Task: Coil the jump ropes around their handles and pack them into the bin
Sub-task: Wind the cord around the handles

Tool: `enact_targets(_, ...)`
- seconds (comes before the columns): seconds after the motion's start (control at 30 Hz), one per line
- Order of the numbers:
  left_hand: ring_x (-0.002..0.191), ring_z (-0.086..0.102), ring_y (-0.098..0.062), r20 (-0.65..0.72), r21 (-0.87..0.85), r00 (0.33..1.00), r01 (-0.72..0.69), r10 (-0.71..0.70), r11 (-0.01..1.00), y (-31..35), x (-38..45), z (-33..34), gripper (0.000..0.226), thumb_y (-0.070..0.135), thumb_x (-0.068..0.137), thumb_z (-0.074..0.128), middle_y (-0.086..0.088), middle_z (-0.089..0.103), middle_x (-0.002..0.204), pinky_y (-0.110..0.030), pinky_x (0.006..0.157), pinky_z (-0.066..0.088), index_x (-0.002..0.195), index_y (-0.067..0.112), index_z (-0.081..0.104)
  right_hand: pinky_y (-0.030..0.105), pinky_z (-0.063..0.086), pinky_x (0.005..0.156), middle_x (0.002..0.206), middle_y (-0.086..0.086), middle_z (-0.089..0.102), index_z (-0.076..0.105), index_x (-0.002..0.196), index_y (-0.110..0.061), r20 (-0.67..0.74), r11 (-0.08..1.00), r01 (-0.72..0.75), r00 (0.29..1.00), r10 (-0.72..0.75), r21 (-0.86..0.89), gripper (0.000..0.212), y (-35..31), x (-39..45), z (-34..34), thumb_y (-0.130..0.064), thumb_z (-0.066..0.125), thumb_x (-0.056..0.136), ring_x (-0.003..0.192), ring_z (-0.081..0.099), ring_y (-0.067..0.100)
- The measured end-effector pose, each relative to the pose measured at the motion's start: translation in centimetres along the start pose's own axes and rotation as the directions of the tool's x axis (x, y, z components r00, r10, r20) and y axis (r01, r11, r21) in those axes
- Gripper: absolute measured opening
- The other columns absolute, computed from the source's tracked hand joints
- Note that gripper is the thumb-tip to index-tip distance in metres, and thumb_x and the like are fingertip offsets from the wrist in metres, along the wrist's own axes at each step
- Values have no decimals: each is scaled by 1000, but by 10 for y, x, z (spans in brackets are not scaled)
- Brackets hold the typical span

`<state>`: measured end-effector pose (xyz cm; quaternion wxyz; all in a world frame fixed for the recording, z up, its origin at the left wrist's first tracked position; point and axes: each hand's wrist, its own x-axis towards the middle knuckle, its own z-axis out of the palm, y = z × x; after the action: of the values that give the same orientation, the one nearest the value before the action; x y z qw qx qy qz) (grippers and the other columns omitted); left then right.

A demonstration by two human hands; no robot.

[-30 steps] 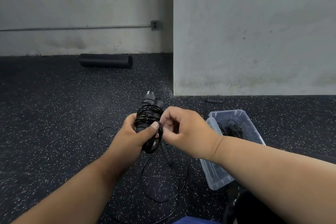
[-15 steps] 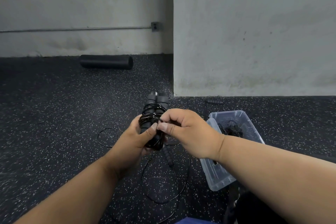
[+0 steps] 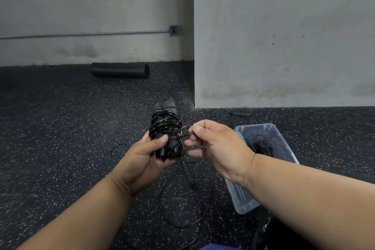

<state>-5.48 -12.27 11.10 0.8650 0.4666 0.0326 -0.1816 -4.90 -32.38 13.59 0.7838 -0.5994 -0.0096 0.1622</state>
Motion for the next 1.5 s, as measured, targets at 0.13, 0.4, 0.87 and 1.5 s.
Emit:
enact_targets(0.13,101,75,-33,-26,-29,997,-69,68,997,11,-3,4,44,1,90,53,-19,73,121,-48,77,65,133,8,59,34,58,67,82,2,60,69,86,-17,-9,998,-46,999,46,-34,26,0,3,-1,-16,55,107,79,68,12)
enact_targets(0.4,95,76,-31,-44,16,996,-71,72,997,17,-5,4,50,-2,88,53,-18,74,119,-47,74,66,137,9,57,35,59,68,82,2,59,69,92,-13,50,986,9,999,-1,-168,19,-9,4,-3,-19,58,106,81,68,15)
enact_targets(0.87,119,64,-43,-165,27,986,3,2,1000,-12,-2,19,61,38,97,67,-31,61,140,-53,88,60,147,7,52,27,50,72,83,-5,63,69,87,-26,327,763,283,940,-100,-581,11,0,-6,-5,-24,74,97,74,55,8)
enact_targets(1.5,113,69,-48,-164,289,960,-175,228,941,-20,-9,21,52,42,92,70,-29,70,123,-65,97,55,135,16,56,31,48,60,72,-1,69,59,86,-16,48,953,-91,993,110,-290,28,-2,-2,3,-39,66,101,64,63,12)
